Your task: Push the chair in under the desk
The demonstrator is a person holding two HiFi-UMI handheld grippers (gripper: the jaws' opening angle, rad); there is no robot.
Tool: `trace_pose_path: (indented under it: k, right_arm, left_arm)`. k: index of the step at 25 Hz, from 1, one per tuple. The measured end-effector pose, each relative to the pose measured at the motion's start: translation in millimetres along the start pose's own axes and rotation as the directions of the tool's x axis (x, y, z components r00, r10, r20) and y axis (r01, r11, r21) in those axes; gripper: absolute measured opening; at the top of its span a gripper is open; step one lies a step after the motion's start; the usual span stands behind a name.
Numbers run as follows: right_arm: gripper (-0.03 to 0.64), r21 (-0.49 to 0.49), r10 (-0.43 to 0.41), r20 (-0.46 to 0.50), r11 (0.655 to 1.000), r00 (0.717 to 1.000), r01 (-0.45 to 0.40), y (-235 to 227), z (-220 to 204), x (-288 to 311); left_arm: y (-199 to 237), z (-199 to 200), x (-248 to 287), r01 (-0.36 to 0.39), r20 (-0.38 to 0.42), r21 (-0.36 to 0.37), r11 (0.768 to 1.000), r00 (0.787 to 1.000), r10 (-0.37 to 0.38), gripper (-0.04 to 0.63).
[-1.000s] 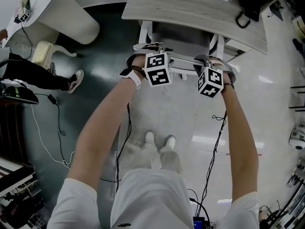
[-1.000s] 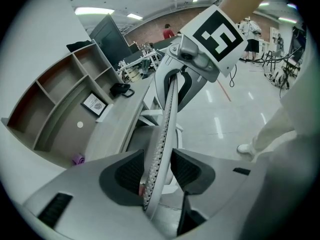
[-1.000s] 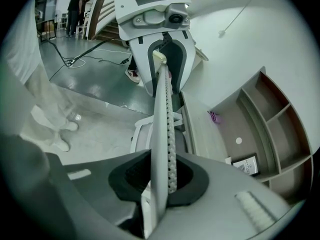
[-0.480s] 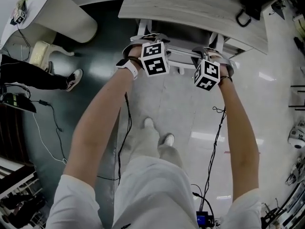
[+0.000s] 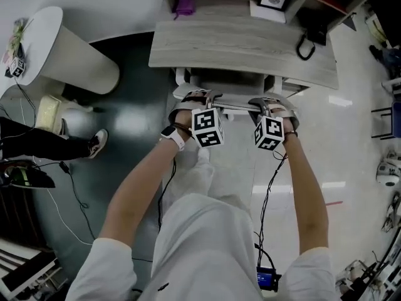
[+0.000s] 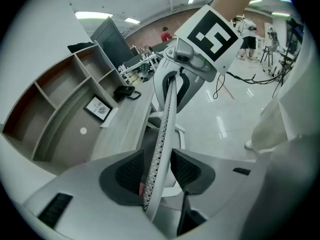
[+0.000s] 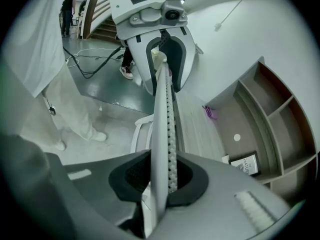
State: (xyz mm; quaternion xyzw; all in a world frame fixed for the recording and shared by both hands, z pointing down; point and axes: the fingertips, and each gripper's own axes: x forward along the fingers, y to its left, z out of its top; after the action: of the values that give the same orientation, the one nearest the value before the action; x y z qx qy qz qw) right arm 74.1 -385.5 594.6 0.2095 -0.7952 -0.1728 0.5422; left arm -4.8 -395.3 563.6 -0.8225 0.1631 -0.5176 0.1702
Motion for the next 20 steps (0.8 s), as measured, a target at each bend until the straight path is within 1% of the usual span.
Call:
trace_pose_path:
  k: [2,5,12,20]
  right_arm:
    - [0.058,-0.003,-0.007,-0.013,1.0,1.0,0.007,-3,-3,2]
    - [0.053,-0.021,-0.035,-0.042,0.999,0.998,0.034,-12,-7,8]
    - [0.043,-0.009,-0.013,-0.061,1.0,0.998,0.013,-26,-12,17]
    - [0.04,-0.022,-0.007,-0.076,1.0,0.997,0.005,-50,-23,29]
  left_arm:
    - [3,2,2,0.011,0.008,0.011,1.0,1.0,-0.011,0.169]
    - [11,3,4,0.005,0.014,0.01,1.0,1.0,-0.005,0.169]
    - [28,3,12,0.03,0.003,-0.003,1.0,1.0,-0.03,0.172]
    - [50,9,26,0.025,-0.01,-0.02,0.999,1.0,-0.025,0.172]
